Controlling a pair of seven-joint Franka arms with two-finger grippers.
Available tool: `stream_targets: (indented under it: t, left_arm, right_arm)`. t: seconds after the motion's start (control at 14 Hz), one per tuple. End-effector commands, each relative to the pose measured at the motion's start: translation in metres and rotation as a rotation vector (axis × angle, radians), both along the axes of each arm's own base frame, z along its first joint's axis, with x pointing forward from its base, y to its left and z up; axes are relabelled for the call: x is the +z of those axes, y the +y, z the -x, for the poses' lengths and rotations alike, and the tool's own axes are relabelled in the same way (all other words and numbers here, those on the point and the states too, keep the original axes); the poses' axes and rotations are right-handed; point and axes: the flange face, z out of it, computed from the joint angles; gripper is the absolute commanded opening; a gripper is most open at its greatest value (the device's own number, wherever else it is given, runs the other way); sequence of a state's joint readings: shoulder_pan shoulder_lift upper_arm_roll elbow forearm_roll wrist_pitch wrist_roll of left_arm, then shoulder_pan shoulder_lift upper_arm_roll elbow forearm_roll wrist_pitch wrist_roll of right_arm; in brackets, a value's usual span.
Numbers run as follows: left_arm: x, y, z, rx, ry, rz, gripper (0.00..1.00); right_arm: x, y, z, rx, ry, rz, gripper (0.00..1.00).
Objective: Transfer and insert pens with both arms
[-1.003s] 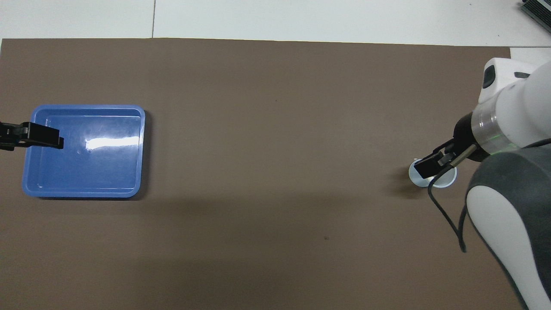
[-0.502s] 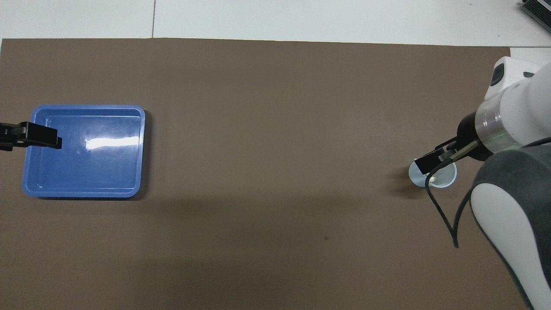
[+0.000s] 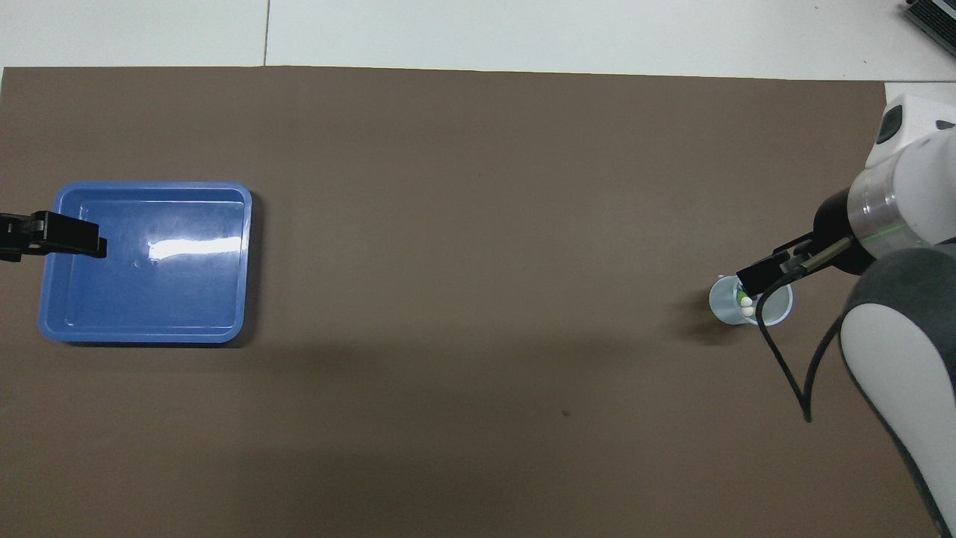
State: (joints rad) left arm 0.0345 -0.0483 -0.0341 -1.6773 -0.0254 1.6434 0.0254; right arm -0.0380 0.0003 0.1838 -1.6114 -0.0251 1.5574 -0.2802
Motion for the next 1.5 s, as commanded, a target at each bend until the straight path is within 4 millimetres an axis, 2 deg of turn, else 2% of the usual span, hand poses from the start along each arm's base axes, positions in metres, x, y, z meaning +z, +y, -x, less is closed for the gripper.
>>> stream_targets:
  t: [0.0,0.36,0.5,0.57,0.72,0.86,1.0,1.15,1.43]
  left_arm:
    - [0.002,0.002,0.0,0.014,-0.014,-0.017,1.0]
    - [0.002,0.004,0.0,0.017,-0.016,-0.017,1.0]
    - [0.002,0.005,0.0,0.018,-0.016,-0.017,1.0]
    - [0.002,0.004,0.0,0.018,-0.016,-0.015,1.0]
    - [0.002,0.004,0.0,0.018,-0.016,-0.015,1.0]
    - [0.002,0.004,0.0,0.018,-0.016,-0.015,1.0]
    - [0.002,0.005,0.0,0.018,-0.018,-0.015,1.0]
    - [0.002,0.005,0.0,0.018,-0.016,-0.017,1.0]
    - [0.002,0.006,0.0,0.02,-0.017,-0.017,1.0]
  right_arm:
    - [0.003,0.0,-0.005,-0.021,-0.004,-0.007,1.0]
    - [0.005,-0.01,-0.007,-0.077,0.026,0.004,1.0]
    - [0.005,-0.054,-0.011,-0.164,0.031,-0.008,1.0]
    - [0.005,-0.063,-0.012,-0.183,0.031,-0.008,1.0]
    - [0.003,-0.069,-0.013,-0.196,0.039,-0.001,1.0]
    - [0.014,-0.071,-0.02,-0.202,0.02,-0.011,1.0]
    - [0.013,-0.073,-0.02,-0.205,0.02,-0.01,1.0]
    - [0.013,-0.083,-0.02,-0.223,0.02,-0.011,1.0]
    - [0.014,-0.086,-0.02,-0.228,0.016,-0.011,1.0]
